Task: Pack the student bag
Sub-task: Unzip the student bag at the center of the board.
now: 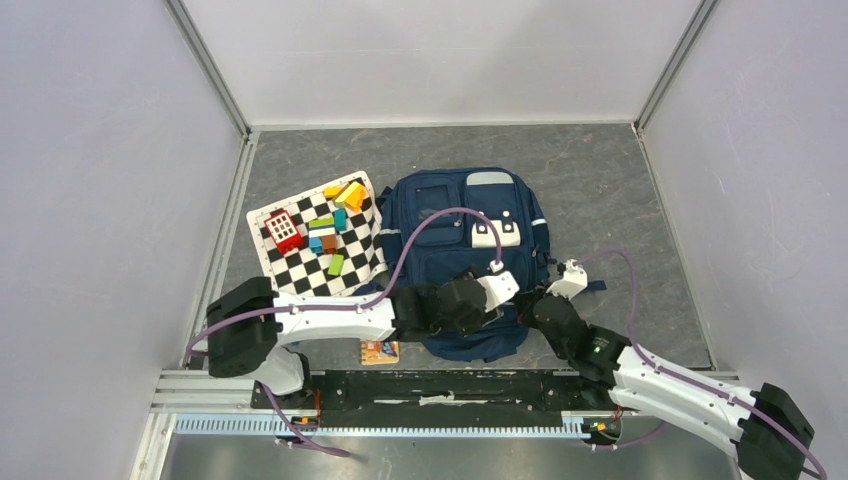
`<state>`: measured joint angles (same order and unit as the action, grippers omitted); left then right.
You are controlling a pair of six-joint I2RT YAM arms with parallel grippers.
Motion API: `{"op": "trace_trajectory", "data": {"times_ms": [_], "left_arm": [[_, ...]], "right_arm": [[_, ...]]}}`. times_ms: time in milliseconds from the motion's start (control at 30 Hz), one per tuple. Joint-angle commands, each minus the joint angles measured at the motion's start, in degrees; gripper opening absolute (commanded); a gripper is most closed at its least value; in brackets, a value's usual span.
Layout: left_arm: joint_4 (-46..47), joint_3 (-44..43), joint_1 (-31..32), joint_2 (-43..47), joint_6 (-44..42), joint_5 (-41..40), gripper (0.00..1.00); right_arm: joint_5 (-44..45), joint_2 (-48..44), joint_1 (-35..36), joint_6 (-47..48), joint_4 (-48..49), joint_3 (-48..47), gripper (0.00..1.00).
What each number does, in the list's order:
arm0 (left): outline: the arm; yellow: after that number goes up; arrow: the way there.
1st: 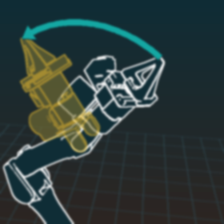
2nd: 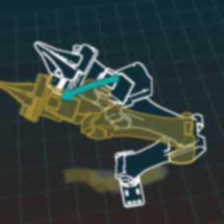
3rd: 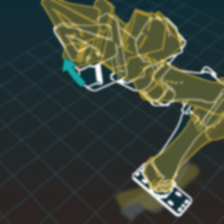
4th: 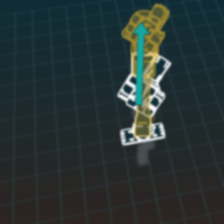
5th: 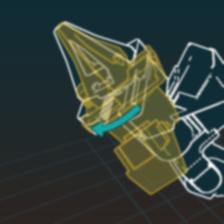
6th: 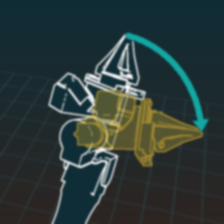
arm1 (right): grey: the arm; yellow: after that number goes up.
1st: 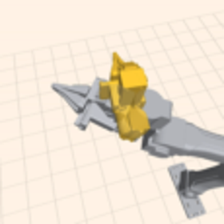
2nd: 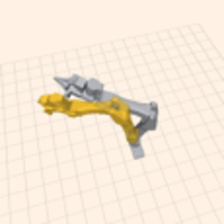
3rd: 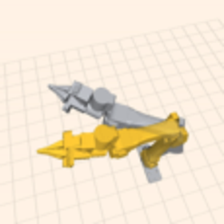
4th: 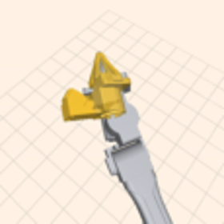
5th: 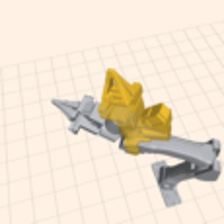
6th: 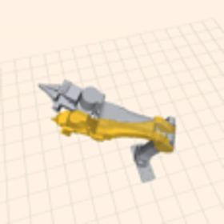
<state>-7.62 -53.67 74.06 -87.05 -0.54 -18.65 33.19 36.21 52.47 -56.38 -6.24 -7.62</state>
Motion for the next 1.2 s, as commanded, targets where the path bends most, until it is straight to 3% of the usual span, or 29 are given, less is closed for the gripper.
{"op": "trace_trajectory", "data": {"times_ms": [0, 367, 733, 1067, 1167], "left_arm": [[1.6, -4.0, -0.5, -2.7, -2.4, -6.8, 0.68], [7.4, -3.5, -4.0, -4.8, -2.5, -6.8, 0.69], [5.7, 1.5, -4.0, -4.2, -14.2, 1.4, 0.88], [6.1, -1.2, -4.0, -12.3, -18.3, -12.5, 0.86], [6.5, -2.0, -4.0, -14.7, -17.7, -16.5, 0.79]], "right_arm": [[-3.8, 0.0, 0.9, -1.7, -3.9, 2.6, 0.0], [-5.3, 0.3, 1.0, -0.7, -2.3, 3.5, 0.0], [-6.1, 0.6, 1.0, -0.2, -1.4, 3.7, 0.0], [-6.4, -0.1, 1.0, -0.1, -1.3, 3.5, 0.0], [-6.1, -0.9, 1.0, -0.2, -1.9, 3.5, 0.0]]}}
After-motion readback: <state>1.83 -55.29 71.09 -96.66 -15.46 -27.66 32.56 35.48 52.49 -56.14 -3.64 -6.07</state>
